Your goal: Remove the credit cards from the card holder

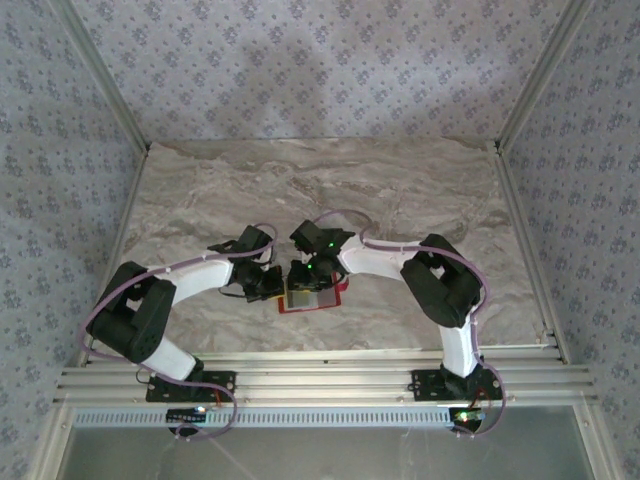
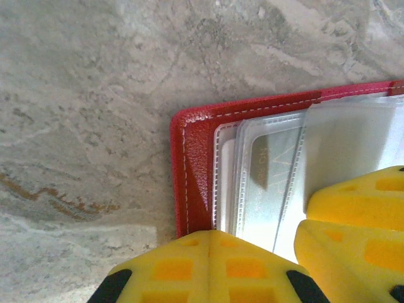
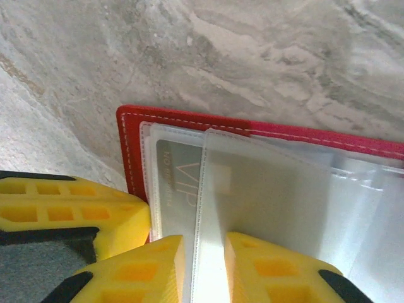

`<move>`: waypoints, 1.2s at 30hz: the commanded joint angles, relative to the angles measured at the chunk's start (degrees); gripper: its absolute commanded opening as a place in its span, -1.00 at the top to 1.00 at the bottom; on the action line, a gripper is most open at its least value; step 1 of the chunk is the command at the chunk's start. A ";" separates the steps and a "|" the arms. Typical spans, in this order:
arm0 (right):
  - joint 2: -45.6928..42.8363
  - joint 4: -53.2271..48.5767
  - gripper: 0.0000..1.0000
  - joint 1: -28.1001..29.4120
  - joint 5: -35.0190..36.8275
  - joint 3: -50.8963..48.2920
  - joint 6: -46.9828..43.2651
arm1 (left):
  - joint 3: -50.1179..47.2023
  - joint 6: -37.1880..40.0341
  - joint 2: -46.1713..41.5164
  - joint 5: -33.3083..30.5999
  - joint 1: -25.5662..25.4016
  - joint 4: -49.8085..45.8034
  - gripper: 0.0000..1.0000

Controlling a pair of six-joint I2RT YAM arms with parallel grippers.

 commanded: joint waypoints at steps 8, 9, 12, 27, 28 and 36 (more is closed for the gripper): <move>0.52 -13.66 0.17 1.67 9.89 4.71 -2.73 | 0.08 0.95 -1.37 0.08 0.43 -1.94 1.00; 0.44 -14.46 0.15 1.77 10.64 5.15 -2.88 | 0.08 0.95 -1.44 0.12 0.45 -1.96 1.00; 0.30 -17.67 0.08 2.15 13.38 6.62 -3.58 | 0.08 0.79 -1.61 0.16 0.39 -1.97 1.00; -0.53 -27.24 -0.02 2.25 21.62 9.85 -4.51 | 0.69 1.01 -1.62 0.22 0.38 -2.54 1.00; -0.54 -27.66 -0.02 2.20 22.04 9.71 -4.60 | 0.74 1.03 -1.77 0.18 0.42 -2.70 1.00; -2.22 -30.81 0.01 1.43 25.84 9.04 -5.27 | 2.58 1.47 -2.45 0.25 0.33 -4.21 1.00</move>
